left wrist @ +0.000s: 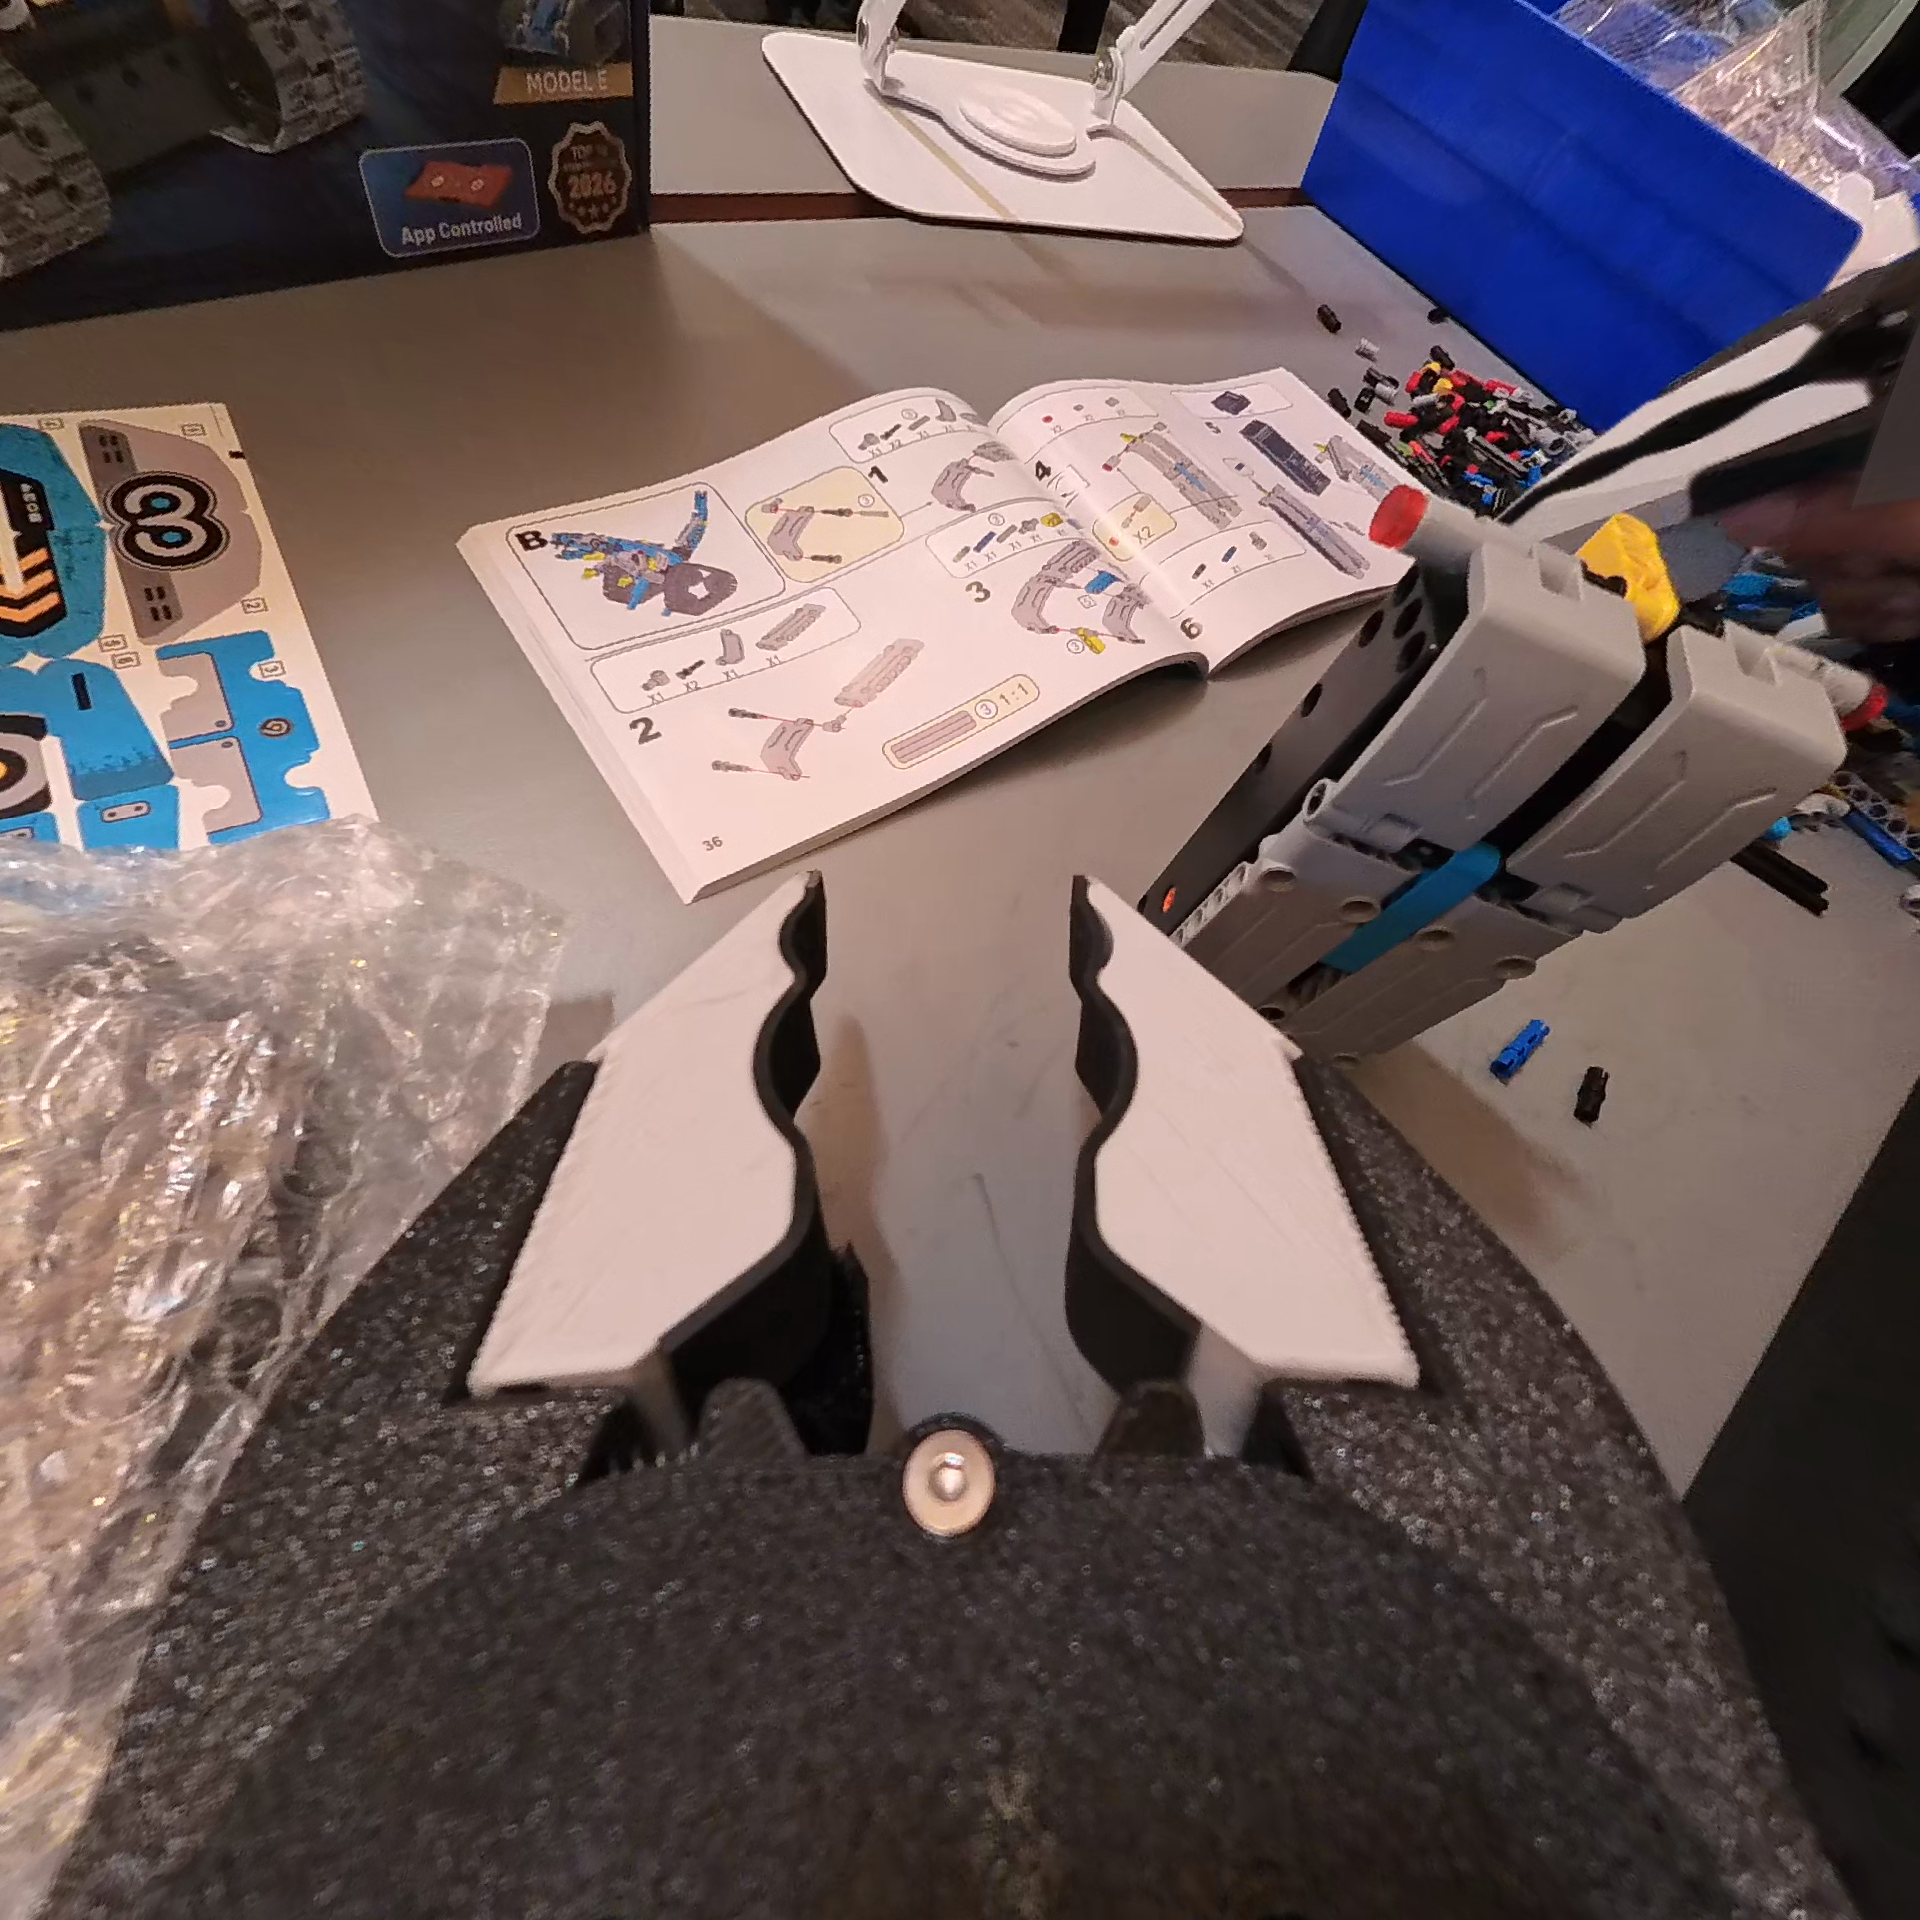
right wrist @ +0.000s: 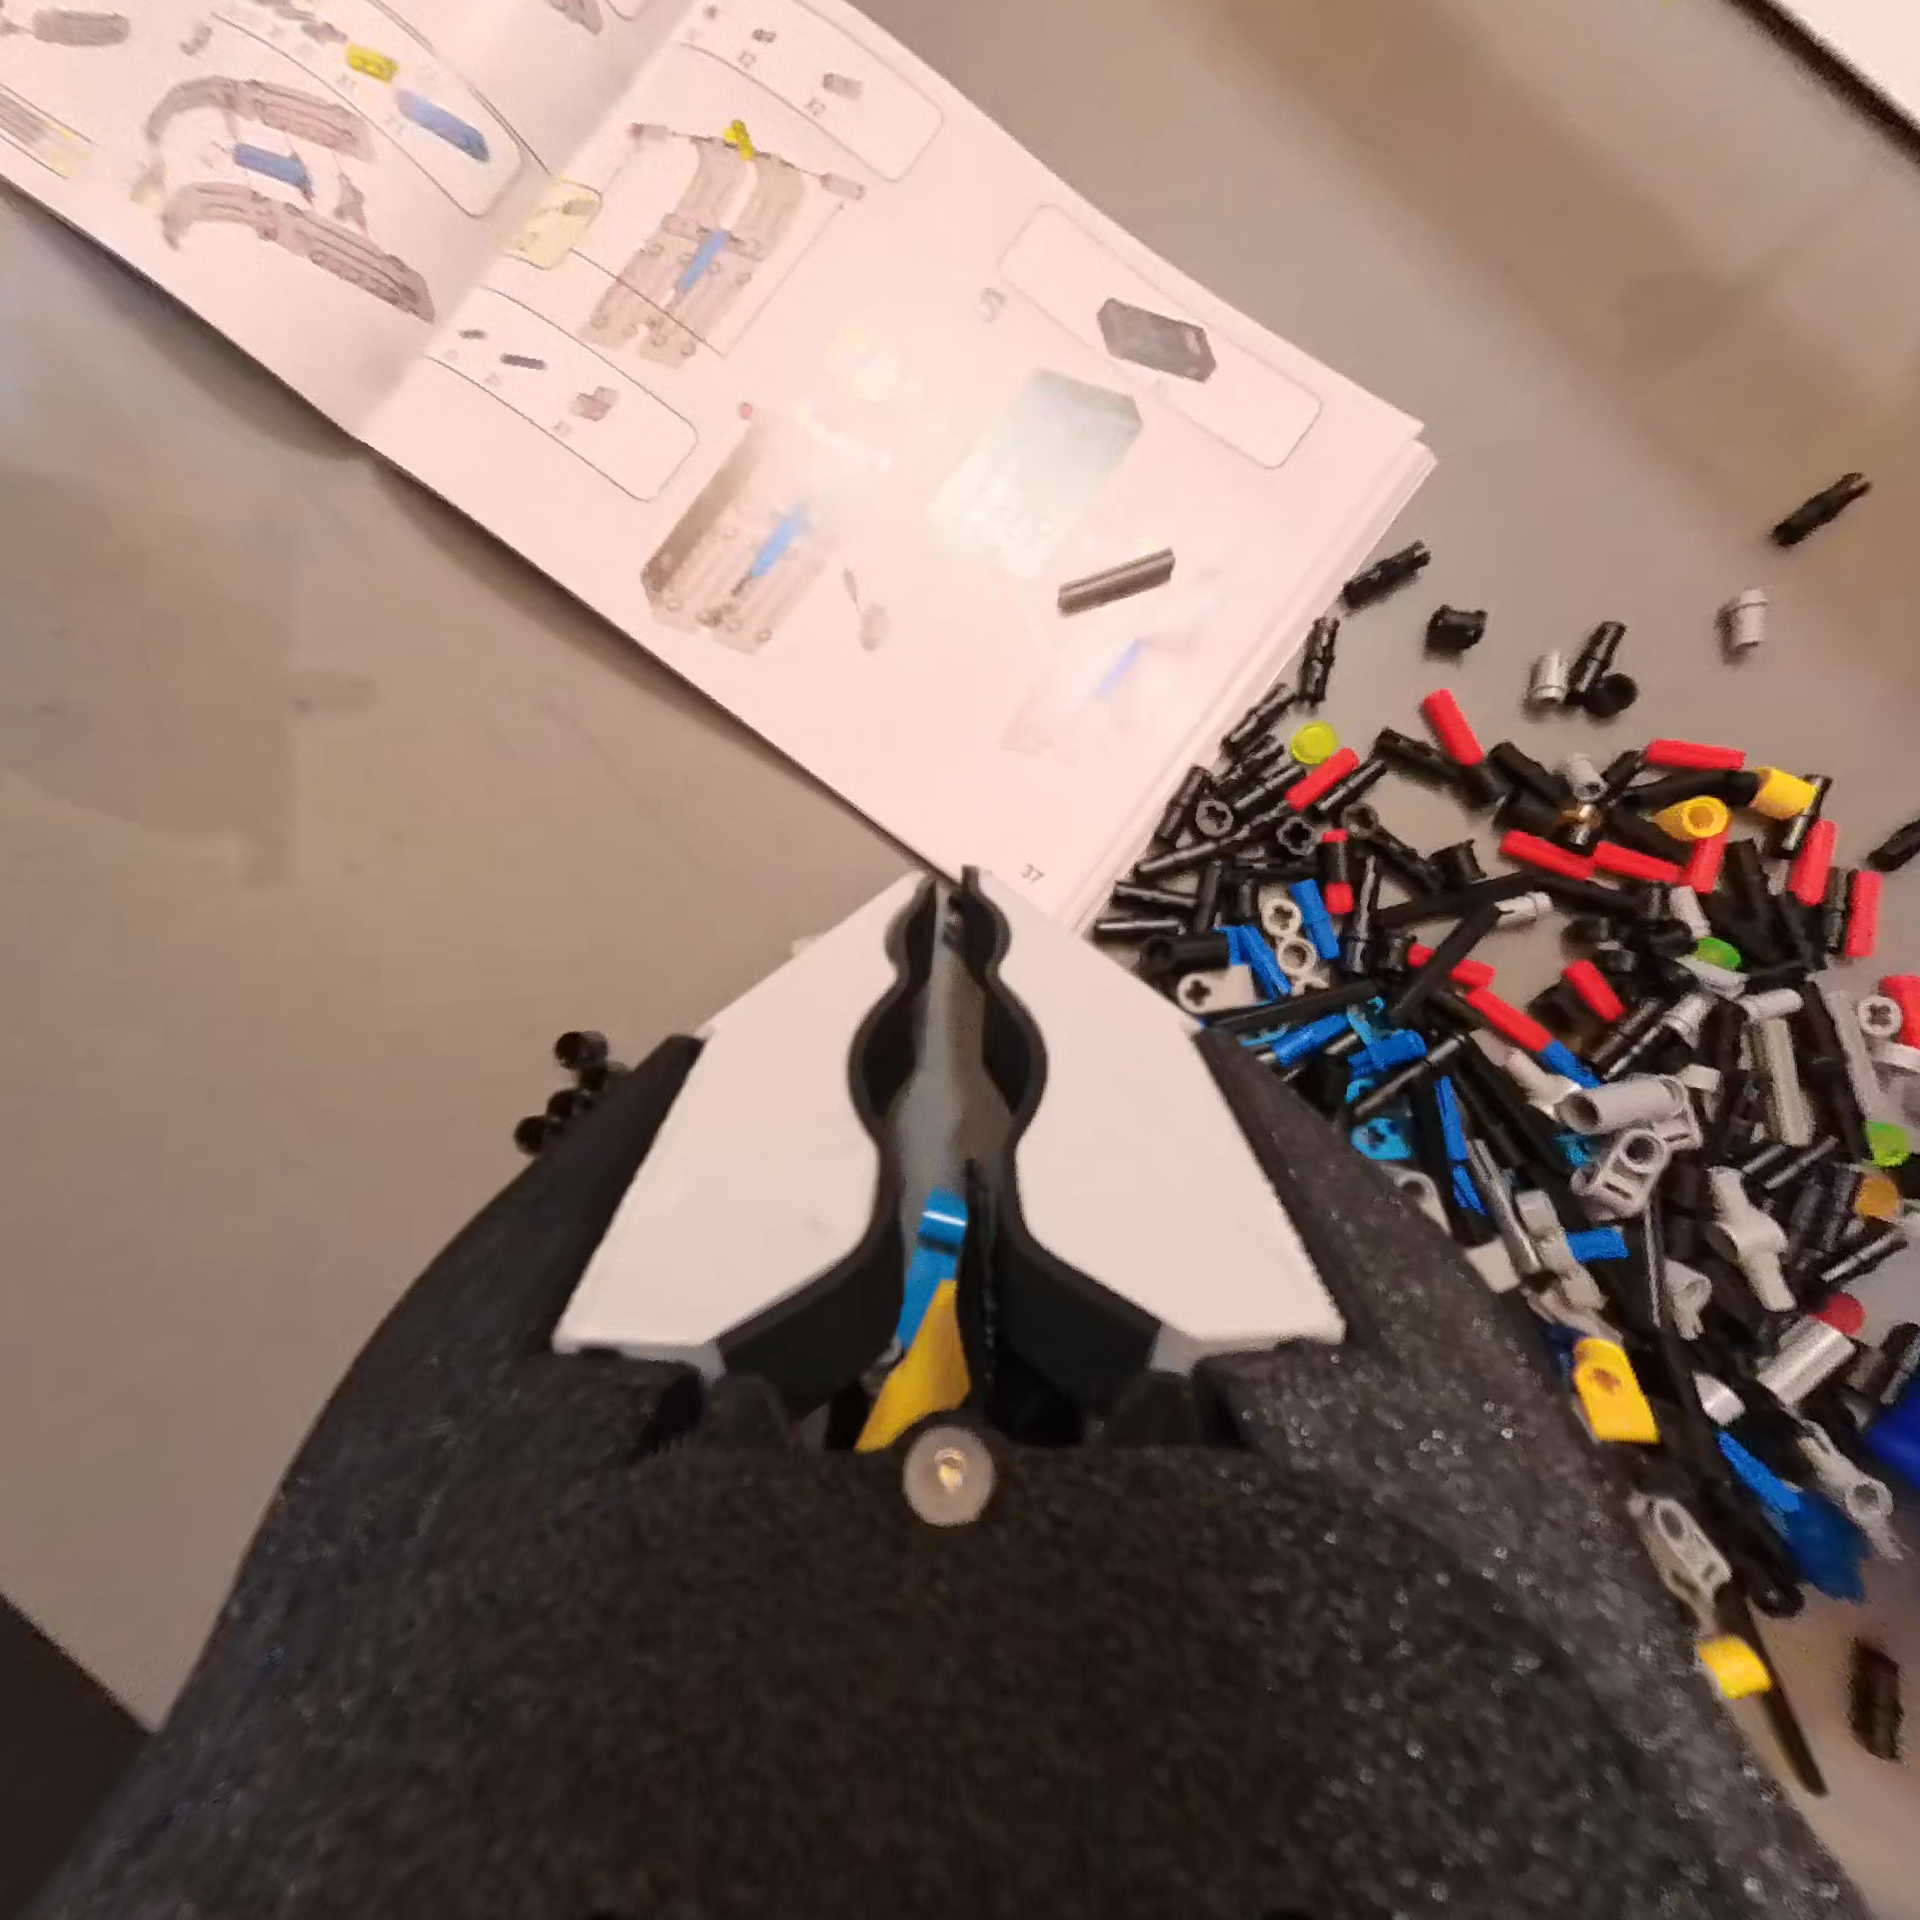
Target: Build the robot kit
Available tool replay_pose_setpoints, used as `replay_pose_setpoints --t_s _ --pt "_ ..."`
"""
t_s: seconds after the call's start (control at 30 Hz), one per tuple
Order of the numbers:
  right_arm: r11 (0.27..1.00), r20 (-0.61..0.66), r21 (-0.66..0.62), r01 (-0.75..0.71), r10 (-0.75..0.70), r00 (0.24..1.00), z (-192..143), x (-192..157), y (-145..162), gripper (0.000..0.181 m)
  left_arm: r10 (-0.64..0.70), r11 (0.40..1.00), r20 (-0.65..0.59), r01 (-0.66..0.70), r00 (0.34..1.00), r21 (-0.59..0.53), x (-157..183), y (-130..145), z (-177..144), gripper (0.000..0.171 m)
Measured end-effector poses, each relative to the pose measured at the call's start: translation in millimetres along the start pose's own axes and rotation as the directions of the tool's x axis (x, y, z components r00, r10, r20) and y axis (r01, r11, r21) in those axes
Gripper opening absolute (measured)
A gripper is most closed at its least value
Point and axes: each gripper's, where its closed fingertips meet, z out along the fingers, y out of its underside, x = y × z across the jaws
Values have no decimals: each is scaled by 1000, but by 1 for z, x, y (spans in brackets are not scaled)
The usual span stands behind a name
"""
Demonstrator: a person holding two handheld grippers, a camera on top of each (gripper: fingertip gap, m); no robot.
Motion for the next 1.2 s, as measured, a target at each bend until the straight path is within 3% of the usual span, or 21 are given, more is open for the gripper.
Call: replay_pose_setpoints --t_s 0.13,0.33,0.47,0.6,0.7,0.9,1.07,1.2 --pt "999 -7 -35 -6 5 1000 -4 5 13 0 1 1000 -1 -1 1000 2 0 0 0 46" --pt "995 -93 -101 -27 18 996 -36 26 48 4 -13 1000 3 13 1000 1 -2 0 0 46" --pt "997 27 54 -49 48 998 -32 2 17 10 -1 1000 9 1 1000 -15 -1 2 2 46" --pt "1000 82 -13 19 -18 996 -9 -17 15 14 10 1000 7 -10 1000 -6 0 1 1 46" --pt "1000 110 -19 -8 10 994 -11 -17 18 13 5 1000 2 -5 1000 5 1 0 -1 46" --pt "992 -36 -74 -105 103 994 -42 29 51 14 3 1000 -12 -3 1000 12 2 -1 -2 46" --pt "999 -2 -12 -48 48 999 -56 15 39 14 8 1000 -11 -8 1000 12 3 -1 -2 46" --pt "1000 -120 3 -24 24 992 -70 20 50 14 4 1000 -3 -4 1000 12 1 -1 -2 46"
